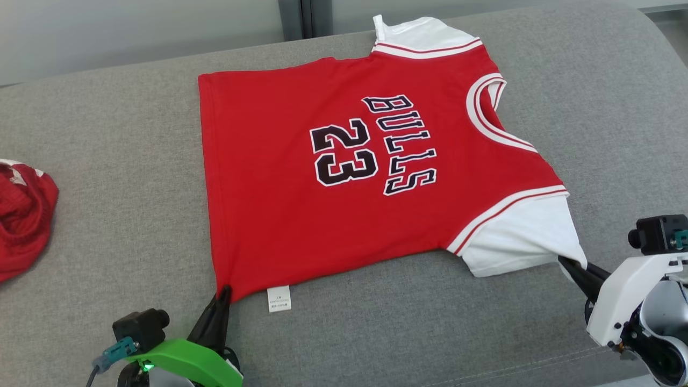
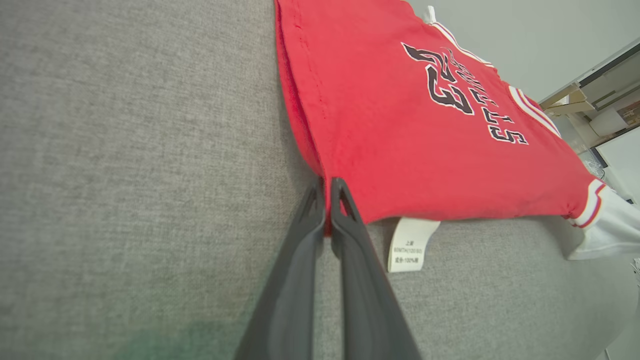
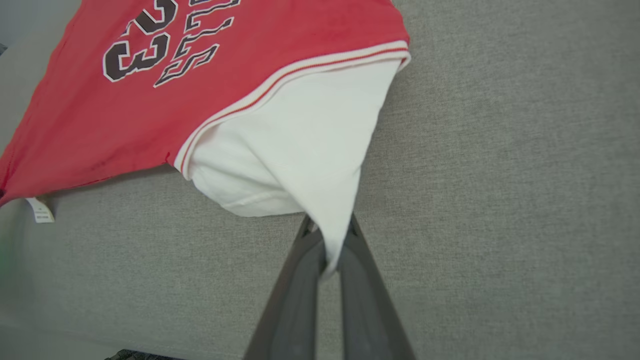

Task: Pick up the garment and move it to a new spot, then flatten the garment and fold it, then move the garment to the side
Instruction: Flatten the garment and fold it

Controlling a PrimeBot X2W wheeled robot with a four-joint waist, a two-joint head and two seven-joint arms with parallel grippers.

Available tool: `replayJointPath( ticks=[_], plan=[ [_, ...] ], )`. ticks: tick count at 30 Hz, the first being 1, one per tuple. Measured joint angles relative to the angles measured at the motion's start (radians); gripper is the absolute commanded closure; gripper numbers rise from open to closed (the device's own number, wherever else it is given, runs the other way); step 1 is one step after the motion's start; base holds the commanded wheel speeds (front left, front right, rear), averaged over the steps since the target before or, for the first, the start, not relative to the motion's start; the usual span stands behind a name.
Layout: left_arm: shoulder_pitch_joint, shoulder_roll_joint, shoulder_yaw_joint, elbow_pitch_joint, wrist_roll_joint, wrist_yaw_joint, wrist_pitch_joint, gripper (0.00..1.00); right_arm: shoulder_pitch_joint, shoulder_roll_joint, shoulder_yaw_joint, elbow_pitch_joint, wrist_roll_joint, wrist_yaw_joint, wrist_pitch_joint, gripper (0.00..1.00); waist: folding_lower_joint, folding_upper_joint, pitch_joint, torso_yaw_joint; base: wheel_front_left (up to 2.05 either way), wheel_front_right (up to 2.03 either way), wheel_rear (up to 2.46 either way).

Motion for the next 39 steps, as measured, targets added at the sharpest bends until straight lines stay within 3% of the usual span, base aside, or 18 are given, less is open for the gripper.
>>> replayJointPath(
  ticks=[3, 9, 15, 24, 39],
  plan=[
    [0.03, 0.021, -0.012, -0.033, 0.015, 0.035, 0.028, 1.0, 0.057, 0.045, -0.044, -0.052, -0.025, 0.0, 0.077, 1.0, 0.0, 0.0, 0.004, 0.002, 0.0, 0.0, 0.0],
    [0.04, 0.028, -0.007, -0.116, 0.007, 0.046, 0.05, 1.0, 0.064, 0.115, -0.086, -0.152, -0.052, 0.0, 0.102, 1.0, 0.0, 0.0, 0.015, 0.01, 0.0, 0.0, 0.0],
    [-0.056, 0.027, 0.005, -0.167, -0.002, 0.044, 0.077, 1.0, -0.027, 0.102, -0.075, -0.155, -0.098, 0.0, 0.069, 1.0, 0.0, 0.0, 0.024, 0.019, 0.0, 0.0, 0.0],
    [-0.222, 0.0, 0.0, -0.082, 0.009, 0.056, 0.128, 1.0, -0.237, 0.112, -0.018, -0.022, -0.073, 0.0, -0.007, 1.0, 0.0, 0.0, 0.047, 0.024, 0.0, 0.0, 0.0],
    [-0.394, -0.066, 0.008, 0.184, 0.029, 0.067, 0.078, 1.0, -0.453, 0.14, 0.036, 0.238, -0.132, 0.0, -0.205, 1.0, 0.0, 0.0, 0.071, 0.037, 0.0, 0.0, 0.0]
  ],
)
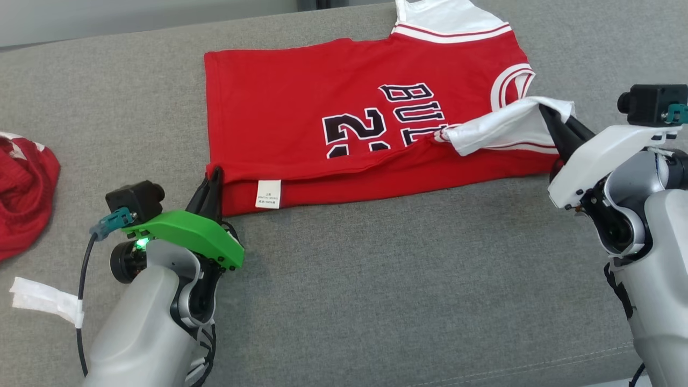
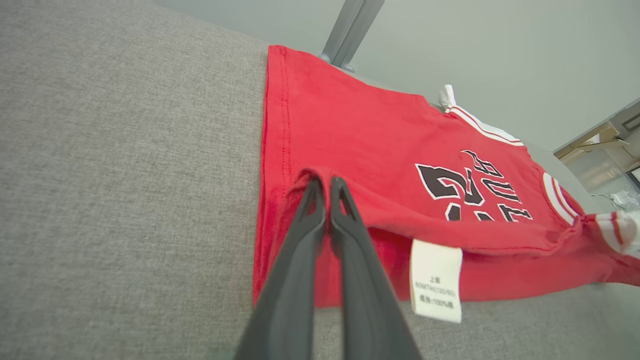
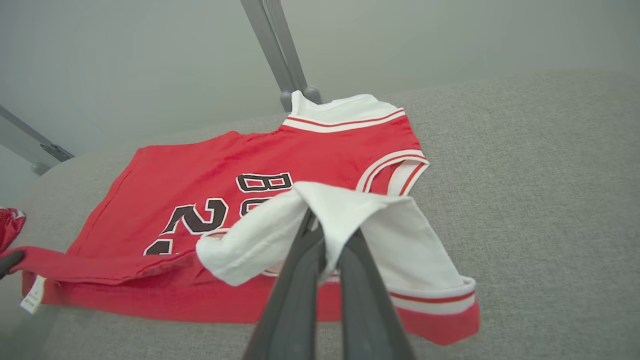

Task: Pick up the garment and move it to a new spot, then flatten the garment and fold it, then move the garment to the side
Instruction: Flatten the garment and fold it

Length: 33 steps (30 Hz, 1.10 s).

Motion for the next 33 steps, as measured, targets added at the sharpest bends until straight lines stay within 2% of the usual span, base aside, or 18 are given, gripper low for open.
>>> replayJointPath(
  ticks=[8, 9, 10, 11, 19, 22, 27, 33],
  plan=[
    [-0.058, -0.014, -0.008, 0.075, 0.009, -0.008, -0.011, 1.0, -0.082, 0.015, 0.03, 0.091, -0.018, 0.0, -0.066, 1.0, 0.0, 0.0, 0.031, 0.005, 0.0, 0.0, 0.0],
    [-0.063, -0.016, -0.01, 0.082, 0.009, -0.011, -0.012, 0.79, -0.089, 0.016, 0.034, 0.102, -0.018, 0.0, -0.07, 1.0, 0.0, 0.0, 0.034, 0.006, 0.0, 0.0, 0.0],
    [-0.068, -0.019, -0.011, 0.091, 0.009, -0.013, -0.012, 0.53, -0.097, 0.017, 0.04, 0.114, -0.018, 0.0, -0.074, 0.38, 0.0001, 0.0, 0.037, 0.008, 0.0, 0.0, 0.0],
    [-0.073, -0.023, -0.013, 0.099, 0.01, -0.014, -0.016, 0.0, -0.104, 0.021, 0.043, 0.126, -0.017, 0.0, -0.087, 0.0, 0.0001, 0.0, 0.039, 0.009, 0.0, 0.0, 0.0],
    [-0.088, -0.032, -0.026, 0.141, 0.027, -0.005, -0.052, 0.0, -0.158, 0.029, 0.057, 0.161, -0.012, 0.0, -0.246, 0.0, 0.0, 0.0, 0.035, 0.017, 0.0, 0.0, 0.0],
    [-0.072, -0.026, -0.031, 0.142, 0.041, 0.005, -0.063, 0.0, -0.156, 0.019, 0.07, 0.172, -0.014, 0.0, -0.267, 0.0, 0.0001, 0.0, 0.026, 0.017, 0.0, 0.0, 0.0],
    [-0.031, -0.014, -0.049, 0.137, 0.064, 0.025, -0.072, 0.0, -0.105, -0.026, 0.054, 0.202, -0.075, 0.0, -0.193, 0.0, 0.0001, 0.0, 0.011, 0.017, 0.0, 0.0, 0.0],
    [-0.025, -0.02, -0.082, 0.126, 0.09, 0.062, -0.062, 0.0, -0.026, -0.036, -0.06, 0.214, -0.227, 0.0, -0.065, 0.0, 0.0001, 0.0, 0.011, 0.011, 0.0, 0.0, 0.0]
  ],
)
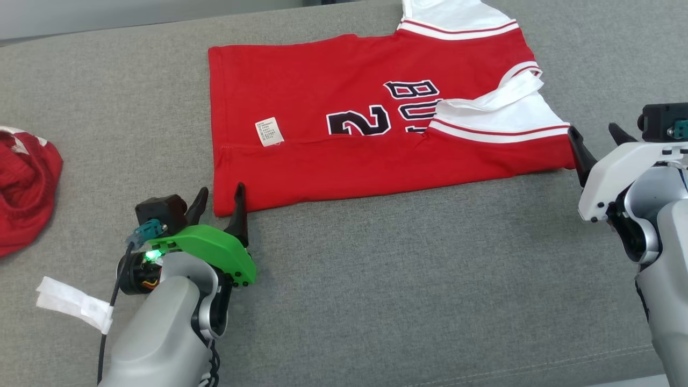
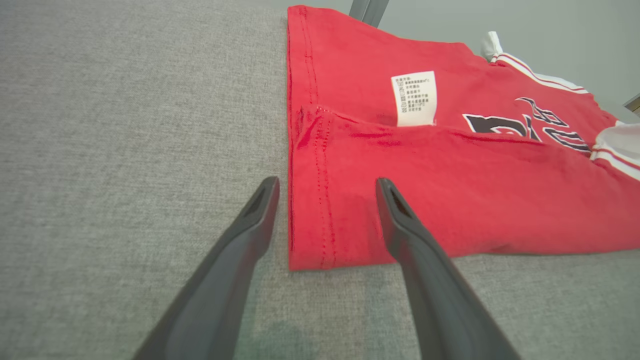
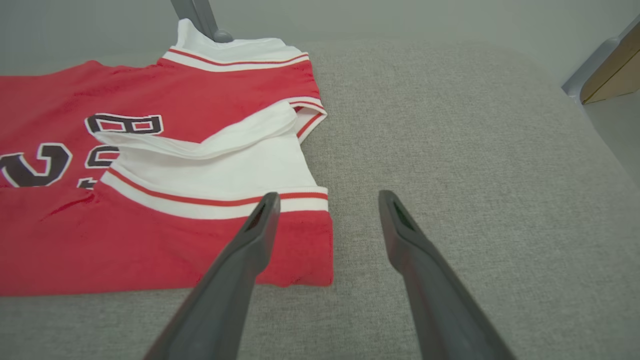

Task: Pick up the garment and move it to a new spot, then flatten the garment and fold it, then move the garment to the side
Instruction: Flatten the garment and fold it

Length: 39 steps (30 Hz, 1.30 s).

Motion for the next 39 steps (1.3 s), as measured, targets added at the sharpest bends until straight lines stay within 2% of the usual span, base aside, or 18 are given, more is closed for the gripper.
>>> replayJointPath(
  ticks=[5, 7, 13, 20, 21, 22, 23, 24, 25, 33, 39],
  plan=[
    [-0.012, -0.01, -0.024, 0.025, 0.035, 0.047, 0.023, 0.0, 0.018, 0.053, -0.065, 0.0, -0.053, 0.0, 0.064, 0.0, 0.0, 0.0, 0.02, -0.004, 0.0, 0.0, 0.0],
    [-0.019, -0.013, -0.028, 0.036, 0.038, 0.053, 0.026, 0.0, 0.018, 0.069, -0.082, 0.011, -0.059, 0.0, 0.071, 0.0, 0.0, 0.0, 0.031, -0.004, 0.0, 0.0, 0.0],
    [-0.051, -0.022, -0.041, 0.076, 0.043, 0.055, 0.025, 0.0, 0.007, 0.109, -0.105, 0.069, -0.063, 0.0, 0.06, 0.0, 0.0, 0.0, 0.066, -0.001, 0.0, 0.0, 0.0],
    [-0.077, -0.033, -0.055, 0.105, 0.042, 0.034, 0.046, 0.0, -0.023, 0.12, -0.124, 0.131, -0.062, 0.0, 0.051, 0.0, 0.0, 0.0, 0.082, 0.009, 0.0, 0.0, 0.0],
    [-0.08, -0.035, -0.057, 0.109, 0.042, 0.03, 0.05, 0.05, -0.028, 0.122, -0.129, 0.14, -0.063, 0.0, 0.055, 0.07, 0.0, 0.0, 0.082, 0.011, 0.0, 0.0, 0.0],
    [-0.081, -0.036, -0.058, 0.113, 0.039, 0.027, 0.055, 0.46, -0.03, 0.123, -0.133, 0.146, -0.066, 0.0, 0.055, 0.24, 0.0, 0.0, 0.081, 0.011, 0.0, 0.0, 0.0],
    [-0.082, -0.037, -0.059, 0.117, 0.038, 0.023, 0.056, 0.55, -0.032, 0.124, -0.135, 0.15, -0.07, 0.0, 0.055, 0.45, 0.0, 0.0, 0.08, 0.012, 0.0, 0.0, 0.0],
    [-0.083, -0.038, -0.062, 0.121, 0.038, 0.02, 0.059, 1.0, -0.033, 0.125, -0.137, 0.154, -0.074, 0.0, 0.055, 0.75, 0.0, 0.0, 0.078, 0.012, 0.0, 0.0, 0.0],
    [-0.085, -0.038, -0.065, 0.125, 0.038, 0.014, 0.066, 1.0, -0.034, 0.125, -0.137, 0.158, -0.08, 0.0, 0.053, 1.0, 0.0, 0.0, 0.076, 0.012, 0.0, 0.0, 0.0],
    [-0.067, -0.045, -0.067, 0.147, 0.011, -0.007, 0.078, 1.0, -0.018, 0.129, -0.141, 0.146, -0.08, 0.001, 0.015, 1.0, 0.0, 0.0, 0.044, 0.012, 0.0, 0.0, 0.0],
    [0.016, -0.029, -0.052, 0.101, -0.024, -0.014, 0.079, 1.0, 0.071, 0.139, -0.143, -0.003, -0.043, 0.001, 0.048, 1.0, 0.0, 0.0, -0.004, 0.008, 0.0, 0.0, 0.0]
  ],
)
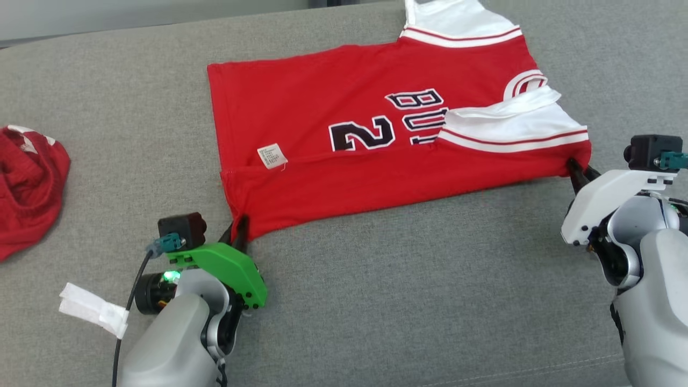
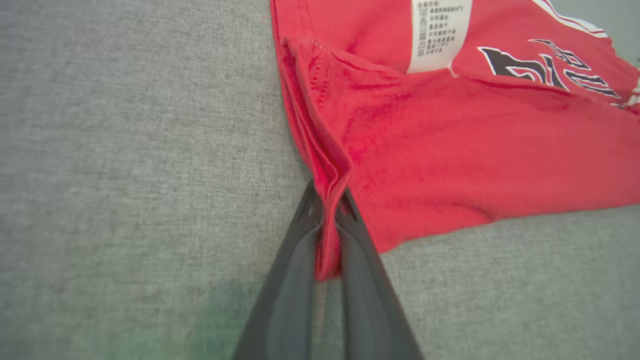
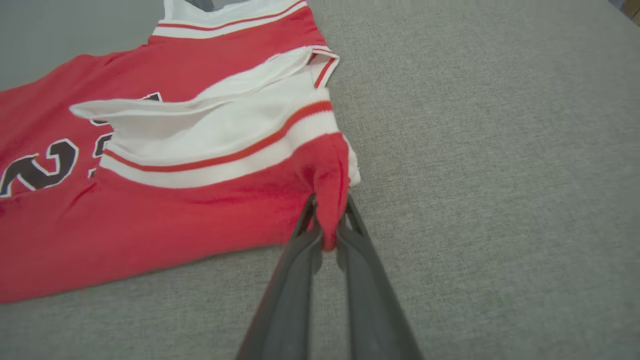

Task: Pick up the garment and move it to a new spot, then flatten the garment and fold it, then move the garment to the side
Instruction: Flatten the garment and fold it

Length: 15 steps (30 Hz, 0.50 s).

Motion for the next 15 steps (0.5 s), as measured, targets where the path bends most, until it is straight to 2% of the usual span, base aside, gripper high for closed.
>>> replayJointPath(
  ticks=[10, 15],
  plan=[
    [0.187, 0.089, -0.03, -0.202, 0.002, 0.069, 0.072, 1.0, 0.292, 0.06, -0.065, -0.32, -0.035, 0.0, 0.18, 1.0, 0.0, 0.0, -0.074, -0.01, 0.0, 0.0, 0.0],
    [0.27, 0.136, -0.023, -0.309, -0.007, 0.129, 0.118, 1.0, 0.375, 0.097, -0.079, -0.383, -0.05, 0.0, 0.209, 1.0, 0.0, 0.0, -0.082, -0.016, 0.0, 0.0, 0.0]
  ],
)
